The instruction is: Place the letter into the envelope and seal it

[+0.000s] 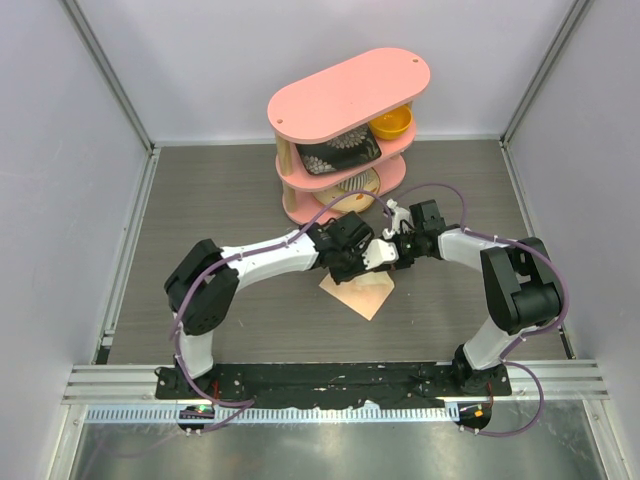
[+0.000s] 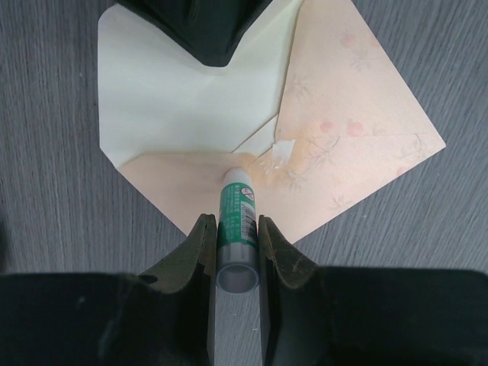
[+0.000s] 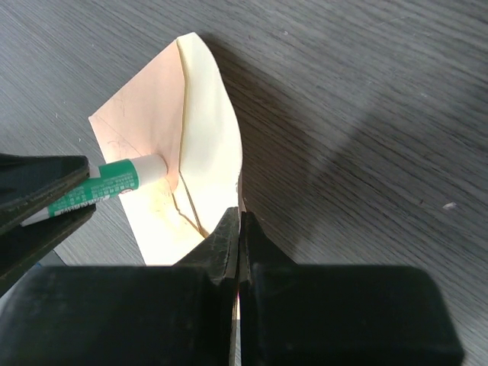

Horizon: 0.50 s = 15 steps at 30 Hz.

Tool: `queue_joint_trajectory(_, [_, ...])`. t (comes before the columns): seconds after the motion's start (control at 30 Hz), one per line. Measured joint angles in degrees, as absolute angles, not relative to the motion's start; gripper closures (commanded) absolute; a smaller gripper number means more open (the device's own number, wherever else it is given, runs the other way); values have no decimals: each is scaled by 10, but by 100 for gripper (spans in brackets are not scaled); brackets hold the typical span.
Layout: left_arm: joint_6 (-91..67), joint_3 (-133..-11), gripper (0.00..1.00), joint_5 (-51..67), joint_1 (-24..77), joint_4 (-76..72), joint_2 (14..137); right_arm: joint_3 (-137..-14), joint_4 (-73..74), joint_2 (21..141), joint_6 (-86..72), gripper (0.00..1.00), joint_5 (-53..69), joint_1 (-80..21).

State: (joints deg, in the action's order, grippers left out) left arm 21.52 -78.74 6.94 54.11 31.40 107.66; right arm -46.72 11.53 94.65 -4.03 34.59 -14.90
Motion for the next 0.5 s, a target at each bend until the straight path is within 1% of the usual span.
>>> queue_joint_trajectory(0.5, [232,-806,100,92,567,318,1091,-467,114,947,-43,99,344,-149])
